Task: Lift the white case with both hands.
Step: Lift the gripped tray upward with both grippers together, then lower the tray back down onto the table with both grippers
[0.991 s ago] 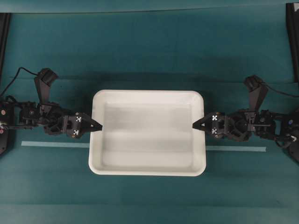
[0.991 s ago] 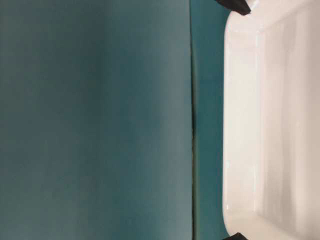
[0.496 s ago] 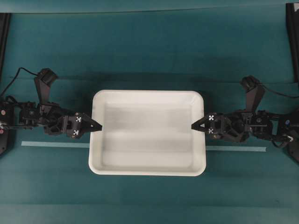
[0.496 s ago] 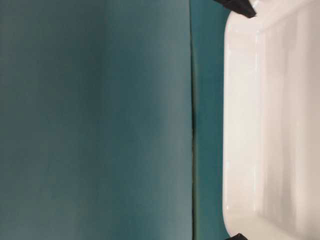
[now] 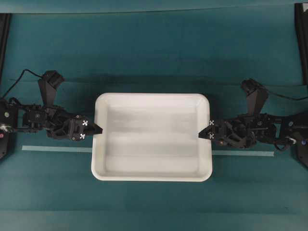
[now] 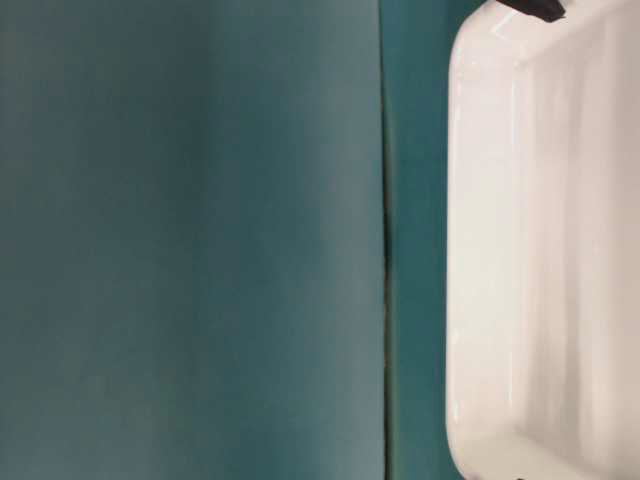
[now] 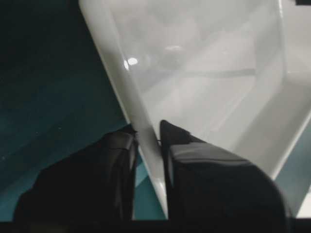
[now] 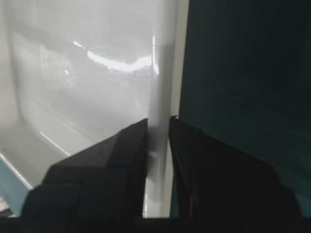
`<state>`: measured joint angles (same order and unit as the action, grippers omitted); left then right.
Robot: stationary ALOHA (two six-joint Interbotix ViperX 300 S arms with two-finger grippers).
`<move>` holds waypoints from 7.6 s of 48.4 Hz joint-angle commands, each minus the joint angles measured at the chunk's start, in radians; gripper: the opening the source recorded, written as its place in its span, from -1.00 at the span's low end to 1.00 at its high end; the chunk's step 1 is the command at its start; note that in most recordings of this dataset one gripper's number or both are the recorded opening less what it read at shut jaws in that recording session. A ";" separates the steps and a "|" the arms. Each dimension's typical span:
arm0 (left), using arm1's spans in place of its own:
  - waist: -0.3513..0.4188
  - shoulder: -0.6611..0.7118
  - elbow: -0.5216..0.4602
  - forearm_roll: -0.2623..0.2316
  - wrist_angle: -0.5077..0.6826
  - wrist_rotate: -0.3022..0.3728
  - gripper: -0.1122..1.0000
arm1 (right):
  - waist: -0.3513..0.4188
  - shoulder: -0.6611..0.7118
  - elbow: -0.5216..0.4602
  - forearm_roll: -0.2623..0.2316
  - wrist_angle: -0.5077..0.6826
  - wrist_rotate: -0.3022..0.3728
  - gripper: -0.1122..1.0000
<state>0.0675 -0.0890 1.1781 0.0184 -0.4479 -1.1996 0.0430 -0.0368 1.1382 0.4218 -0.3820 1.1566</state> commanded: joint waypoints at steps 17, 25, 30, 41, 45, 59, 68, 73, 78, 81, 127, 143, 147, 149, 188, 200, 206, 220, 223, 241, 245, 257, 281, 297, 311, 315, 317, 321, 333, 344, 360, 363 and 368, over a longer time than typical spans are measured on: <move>-0.008 -0.012 -0.025 0.003 0.043 -0.020 -0.60 | -0.021 0.000 -0.040 0.003 0.046 0.005 -0.51; -0.018 -0.084 -0.041 0.003 0.091 -0.061 -0.60 | -0.031 -0.057 -0.058 0.003 0.101 0.037 -0.55; -0.025 -0.146 -0.058 0.003 0.160 -0.064 -0.60 | -0.034 -0.097 -0.060 0.003 0.135 0.043 -0.55; -0.028 -0.290 -0.092 0.003 0.319 -0.064 -0.60 | -0.049 -0.202 -0.094 0.002 0.259 0.043 -0.55; -0.028 -0.333 -0.101 0.003 0.353 -0.064 -0.60 | -0.060 -0.242 -0.112 0.003 0.319 0.041 -0.55; -0.028 -0.422 -0.117 0.003 0.422 -0.066 -0.60 | -0.091 -0.380 -0.172 -0.006 0.477 0.034 -0.55; -0.028 -0.439 -0.143 0.003 0.428 -0.072 -0.60 | -0.091 -0.422 -0.196 -0.003 0.541 0.043 -0.55; -0.031 -0.440 -0.173 0.003 0.439 -0.078 -0.60 | -0.094 -0.431 -0.227 0.000 0.577 0.044 -0.55; -0.035 -0.440 -0.199 0.003 0.454 -0.091 -0.62 | -0.097 -0.436 -0.259 0.000 0.617 0.043 -0.55; -0.041 -0.443 -0.210 0.003 0.466 -0.094 -0.63 | -0.098 -0.437 -0.276 0.000 0.637 0.041 -0.55; -0.040 -0.650 -0.304 0.003 0.630 -0.187 -0.63 | -0.213 -0.592 -0.437 -0.009 0.877 0.041 -0.55; -0.038 -0.657 -0.380 0.003 0.683 -0.184 -0.63 | -0.241 -0.632 -0.469 -0.009 0.897 0.041 -0.55; -0.035 -0.657 -0.397 0.003 0.698 -0.184 -0.63 | -0.249 -0.638 -0.476 -0.008 0.897 0.041 -0.55; -0.032 -0.657 -0.407 0.003 0.704 -0.184 -0.63 | -0.250 -0.638 -0.479 -0.009 0.897 0.041 -0.55; -0.020 -0.649 -0.486 0.003 0.755 -0.181 -0.63 | -0.250 -0.641 -0.561 -0.009 0.939 0.043 -0.55; -0.020 -0.646 -0.486 0.005 0.756 -0.179 -0.63 | -0.250 -0.641 -0.560 -0.009 0.939 0.043 -0.55; -0.020 -0.644 -0.482 0.003 0.756 -0.178 -0.63 | -0.250 -0.640 -0.552 -0.009 0.940 0.043 -0.55; -0.020 -0.594 -0.442 0.003 0.750 -0.169 -0.63 | -0.232 -0.598 -0.476 -0.009 0.930 0.035 -0.55; -0.018 -0.578 -0.430 0.003 0.747 -0.169 -0.63 | -0.219 -0.586 -0.451 -0.009 0.925 0.034 -0.55; 0.011 -0.561 -0.293 0.005 0.718 -0.169 -0.63 | -0.199 -0.545 -0.285 -0.020 0.828 0.031 -0.55; 0.018 -0.557 -0.258 0.005 0.698 -0.170 -0.67 | -0.199 -0.534 -0.255 -0.021 0.801 0.031 -0.55; 0.041 -0.485 -0.183 0.005 0.615 -0.170 -0.67 | -0.199 -0.446 -0.193 -0.031 0.719 0.026 -0.55; 0.041 -0.278 -0.152 0.005 0.532 -0.166 -0.68 | -0.198 -0.261 -0.193 -0.037 0.672 -0.028 -0.59; 0.041 -0.199 -0.133 0.005 0.512 -0.167 -0.68 | -0.161 -0.181 -0.181 -0.038 0.643 -0.028 -0.59; 0.031 -0.117 -0.141 0.005 0.508 -0.176 -0.68 | -0.156 -0.130 -0.179 -0.038 0.618 -0.044 -0.59; 0.031 -0.086 -0.146 0.005 0.500 -0.176 -0.68 | -0.156 -0.117 -0.179 -0.038 0.617 -0.051 -0.59; 0.031 -0.072 -0.149 0.005 0.494 -0.176 -0.68 | -0.156 -0.109 -0.179 -0.038 0.614 -0.051 -0.59; 0.029 -0.048 -0.150 0.005 0.479 -0.176 -0.68 | -0.156 -0.095 -0.179 -0.038 0.609 -0.051 -0.59; 0.031 -0.025 -0.146 0.005 0.474 -0.176 -0.68 | -0.156 -0.046 -0.179 -0.038 0.607 -0.051 -0.59; 0.031 -0.023 -0.152 0.005 0.474 -0.176 -0.68 | -0.158 -0.021 -0.184 -0.038 0.586 -0.054 -0.59; 0.031 -0.023 -0.170 0.005 0.474 -0.176 -0.68 | -0.167 -0.021 -0.187 -0.038 0.586 -0.060 -0.60; 0.031 -0.026 -0.170 0.005 0.474 -0.176 -0.68 | -0.167 -0.021 -0.187 -0.038 0.584 -0.060 -0.60; 0.029 -0.029 -0.173 0.005 0.474 -0.175 -0.68 | -0.167 -0.020 -0.189 -0.038 0.584 -0.060 -0.43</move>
<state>0.0997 -0.1365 1.0140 0.0199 0.0245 -1.3790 -0.1212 -0.0874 0.9541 0.3850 0.2040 1.0999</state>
